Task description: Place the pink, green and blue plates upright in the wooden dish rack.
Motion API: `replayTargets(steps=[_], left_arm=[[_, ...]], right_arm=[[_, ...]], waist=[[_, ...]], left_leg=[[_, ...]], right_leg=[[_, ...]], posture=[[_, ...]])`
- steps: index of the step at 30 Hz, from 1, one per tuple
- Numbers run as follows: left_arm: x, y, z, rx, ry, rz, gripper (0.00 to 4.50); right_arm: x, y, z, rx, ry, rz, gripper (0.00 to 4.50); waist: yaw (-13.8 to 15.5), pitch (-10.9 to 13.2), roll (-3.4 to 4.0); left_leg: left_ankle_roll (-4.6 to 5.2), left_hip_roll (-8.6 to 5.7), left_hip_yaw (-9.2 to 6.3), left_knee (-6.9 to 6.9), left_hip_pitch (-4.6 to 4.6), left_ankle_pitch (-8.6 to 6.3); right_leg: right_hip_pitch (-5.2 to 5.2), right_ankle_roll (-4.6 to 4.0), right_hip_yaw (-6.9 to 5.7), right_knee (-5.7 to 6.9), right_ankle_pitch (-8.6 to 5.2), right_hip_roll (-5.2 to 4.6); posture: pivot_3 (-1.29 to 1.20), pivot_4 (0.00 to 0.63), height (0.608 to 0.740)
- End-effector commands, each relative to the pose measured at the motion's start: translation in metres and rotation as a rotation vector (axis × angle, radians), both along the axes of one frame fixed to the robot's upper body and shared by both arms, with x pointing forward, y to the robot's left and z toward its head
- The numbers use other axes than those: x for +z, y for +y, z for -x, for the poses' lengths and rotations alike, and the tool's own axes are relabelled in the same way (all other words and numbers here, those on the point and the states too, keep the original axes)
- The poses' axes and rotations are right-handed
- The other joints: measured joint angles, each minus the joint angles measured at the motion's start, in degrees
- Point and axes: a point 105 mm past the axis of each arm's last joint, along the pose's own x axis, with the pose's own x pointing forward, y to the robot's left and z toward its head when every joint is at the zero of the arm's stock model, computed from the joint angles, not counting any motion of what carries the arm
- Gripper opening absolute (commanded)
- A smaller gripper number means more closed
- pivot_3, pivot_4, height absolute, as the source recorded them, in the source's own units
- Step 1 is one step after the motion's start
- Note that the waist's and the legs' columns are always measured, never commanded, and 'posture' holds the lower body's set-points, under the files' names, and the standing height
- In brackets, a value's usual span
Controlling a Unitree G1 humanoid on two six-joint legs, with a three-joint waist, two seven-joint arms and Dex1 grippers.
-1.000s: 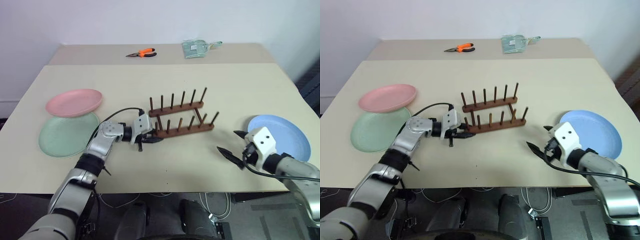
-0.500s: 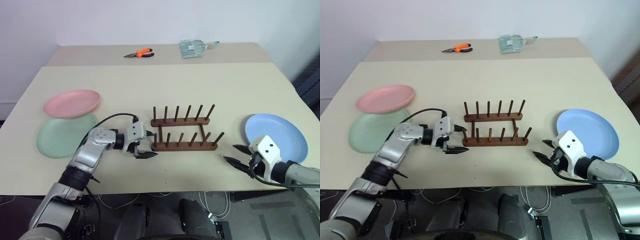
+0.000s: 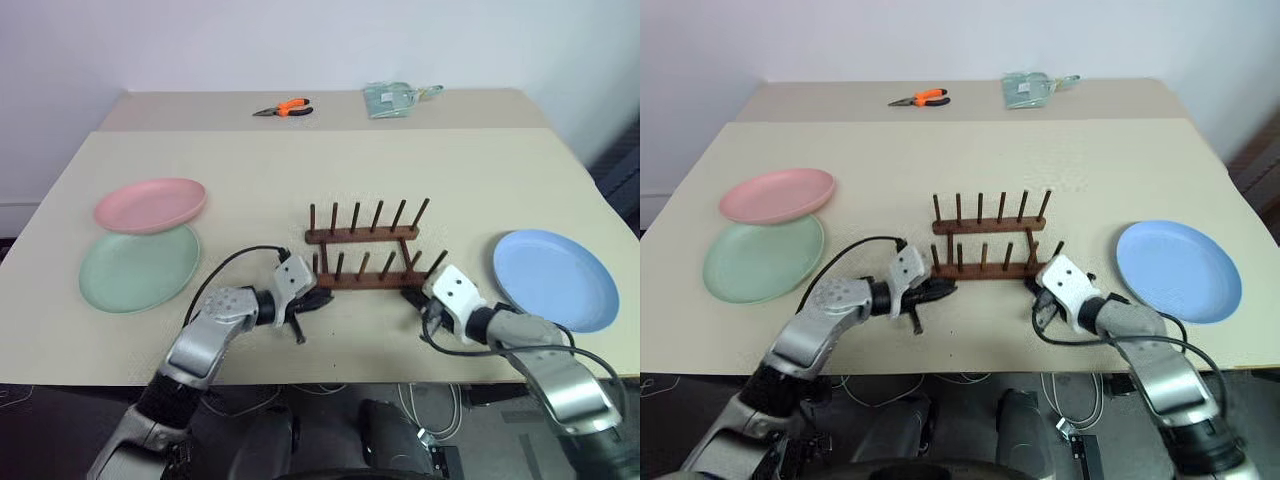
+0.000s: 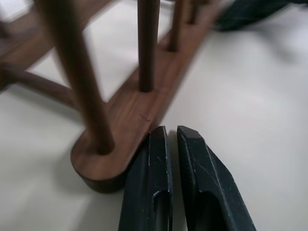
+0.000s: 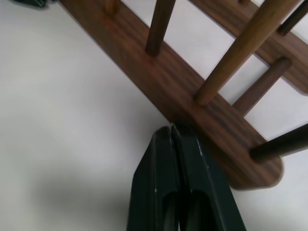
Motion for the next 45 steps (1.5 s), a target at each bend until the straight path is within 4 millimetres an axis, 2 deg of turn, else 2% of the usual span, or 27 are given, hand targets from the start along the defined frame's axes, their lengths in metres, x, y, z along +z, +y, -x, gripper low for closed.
replayTargets(steps=[1, 4, 7, 10, 12, 13, 16, 17, 18, 20, 22, 24, 28, 31, 34, 39, 41, 44, 45], left_arm=[[-0.007, 0.019, -0.029, 0.174, -0.032, -0.038, 0.37], [-0.007, 0.023, -0.043, 0.211, -0.055, -0.049, 0.37], [-0.004, 0.024, -0.047, 0.206, -0.066, -0.042, 0.37], [0.003, 0.03, -0.041, 0.175, -0.069, -0.015, 0.29], [0.013, 0.039, -0.037, 0.174, -0.066, 0.04, 0.84], [0.03, 0.049, -0.036, 0.199, -0.082, 0.118, 1.15], [0.07, 0.08, -0.042, 0.318, -0.145, 0.283, 2.75], [0.095, 0.111, -0.057, 0.504, -0.216, 0.342, 3.24], [0.115, 0.139, -0.066, 0.666, -0.265, 0.399, 3.72], [0.139, 0.182, -0.072, 0.946, -0.31, 0.487, 3.72], [0.149, 0.213, -0.067, 1.186, -0.319, 0.582, 3.72], [0.152, 0.232, -0.058, 1.338, -0.308, 0.674, 3.72], [0.148, 0.259, -0.02, 1.584, -0.253, 0.967, 3.72], [0.125, 0.264, -0.007, 1.675, -0.117, 1.07, 3.72], [0.102, 0.266, -0.002, 1.727, 0.022, 1.155, 3.72], [0.084, 0.263, -0.009, 1.691, 0.191, 1.264, 3.72], [0.083, 0.261, -0.015, 1.653, 0.22, 1.275, 3.72], [0.084, 0.26, -0.025, 1.601, 0.236, 1.267, 2.87], [0.085, 0.257, -0.03, 1.576, 0.249, 1.265, 2.4]], right_arm=[[0.004, -0.013, -0.028, -0.109, -0.078, 0.037, 0.0], [0.01, -0.012, -0.045, -0.134, -0.115, 0.035, 0.0], [0.017, -0.009, -0.054, -0.123, -0.131, 0.011, 0.0], [0.024, -0.004, -0.048, -0.073, -0.101, -0.05, 0.84], [0.03, 0.001, -0.042, -0.027, -0.106, -0.069, 1.78], [0.034, 0.005, -0.037, 0.004, -0.116, -0.073, 2.26], [0.041, 0.011, -0.026, 0.059, -0.127, -0.074, 3.93], [0.039, 0.016, -0.021, 0.091, -0.117, -0.064, 4.35], [0.036, 0.02, -0.017, 0.118, -0.107, -0.057, 4.37], [0.031, 0.026, -0.015, 0.145, -0.096, -0.043, 4.37], [0.029, 0.029, -0.017, 0.156, -0.098, -0.031, 4.37], [0.029, 0.031, -0.019, 0.164, -0.1, -0.027, 4.37], [0.031, 0.034, -0.026, 0.179, -0.109, -0.026, 4.37], [0.028, 0.036, -0.028, 0.203, -0.106, -0.017, 4.37], [0.029, 0.04, -0.031, 0.215, -0.113, -0.017, 4.37], [0.031, 0.044, -0.035, 0.219, -0.135, -0.02, 4.37], [0.032, 0.043, -0.036, 0.206, -0.15, -0.02, 4.37], [0.034, 0.041, -0.034, 0.192, -0.164, -0.022, 4.37], [0.036, 0.039, -0.033, 0.185, -0.163, -0.031, 4.37]], waist=[[-0.03, -0.02, 0.01], [-0.06, -0.03, 0.0], [-0.13, -0.03, 0.01], [-0.39, -0.04, 0.02], [-0.9, -0.03, 0.02], [-1.14, -0.03, 0.03], [-1.38, 0.04, 0.03], [-1.37, 0.05, 0.03], [-1.31, 0.06, 0.0], [-1.25, 0.19, -0.28], [-1.31, 0.16, -0.3], [-1.32, 0.15, -0.29], [-1.22, 0.3, -0.55], [-1.19, 0.35, -0.72], [-1.1, 0.35, -0.72], [-1.05, 0.37, -0.77], [-0.97, 0.36, -0.78], [-1.07, 0.37, -0.78], [-1.1, 0.37, -0.78]], left_leg=[[0.0, 0.0, -0.01, 0.02, 0.02, 0.0], [0.0, 0.0, -0.03, -0.01, 0.01, 0.0], [0.0, -0.02, -0.02, -0.06, -0.02, 0.01], [0.0, -0.01, -0.03, -0.15, -0.03, 0.01], [0.0, -0.01, -0.02, -0.18, -0.04, 0.0], [0.0, 0.0, -0.03, -0.2, -0.08, 0.0], [0.0, 0.01, -0.06, -0.19, -0.19, 0.0], [0.0, 0.01, -0.09, -0.17, -0.23, 0.0], [0.0, 0.01, -0.1, -0.14, -0.24, 0.01], [-0.04, 0.01, -0.22, -0.1, -0.25, 0.03], [-0.07, -0.01, -0.25, -0.11, -0.18, 0.03], [-0.06, -0.05, -0.21, -0.2, -0.11, 0.01], [-0.09, -0.1, -0.15, -0.16, -0.24, 0.02], [-0.16, -0.04, -0.23, -0.17, -0.29, 0.06], [-0.17, -0.06, -0.2, -0.15, -0.23, 0.06], [-0.19, -0.07, -0.21, -0.13, -0.23, 0.08], [-0.2, -0.08, -0.2, -0.14, -0.23, 0.08], [-0.2, -0.08, -0.2, -0.14, -0.23, 0.08], [-0.2, -0.08, -0.2, -0.15, -0.23, 0.08]], right_leg=[[0.03, 0.0, -0.01, 0.01, 0.0, 0.01], [0.02, 0.03, -0.01, 0.0, 0.01, 0.02], [-0.07, 0.19, -0.01, 0.03, 0.12, 0.03], [-0.13, 0.15, -0.01, 0.02, 0.15, 0.04], [-0.15, 0.11, 0.0, 0.02, 0.17, 0.04], [-0.19, 0.11, 0.0, 0.02, 0.16, 0.04], [-0.31, 0.14, 0.0, 0.05, 0.15, 0.04], [-0.33, 0.18, -0.01, 0.05, 0.12, 0.04], [-0.34, 0.25, -0.01, 0.06, 0.09, 0.05], [-0.33, 0.27, -0.08, 0.14, 0.08, 0.07], [-0.23, 0.3, -0.1, 0.11, 0.07, 0.06], [-0.21, 0.35, -0.01, -0.01, 0.05, -0.04], [-0.28, 0.2, 0.0, -0.02, 0.14, -0.03], [-0.32, 0.19, -0.09, 0.01, 0.15, 0.05], [-0.23, 0.23, -0.08, 0.01, 0.12, 0.04], [-0.23, 0.21, -0.09, 0.03, 0.13, 0.04], [-0.23, 0.18, -0.08, 0.03, 0.15, 0.04], [-0.25, 0.15, -0.08, 0.03, 0.17, 0.04], [-0.25, 0.14, -0.09, 0.03, 0.17, 0.04]], posture=[[0.0, 0.15, 0.74], [0.0, 0.15, 0.74], [0.0, 0.15, 0.74], [0.0, 0.15, 0.74], [0.0, 0.15, 0.74], [0.0, 0.15, 0.74], [0.0, 0.15, 0.74], [0.0, 0.15, 0.74], [0.0, 0.15, 0.74], [0.0, 0.15, 0.74], [0.0, 0.15, 0.74], [0.0, 0.15, 0.74], [0.0, 0.15, 0.74], [0.0, 0.15, 0.74], [0.0, 0.15, 0.74], [0.0, 0.15, 0.74], [0.0, 0.15, 0.74], [0.0, 0.15, 0.74], [0.0, 0.15, 0.74]])
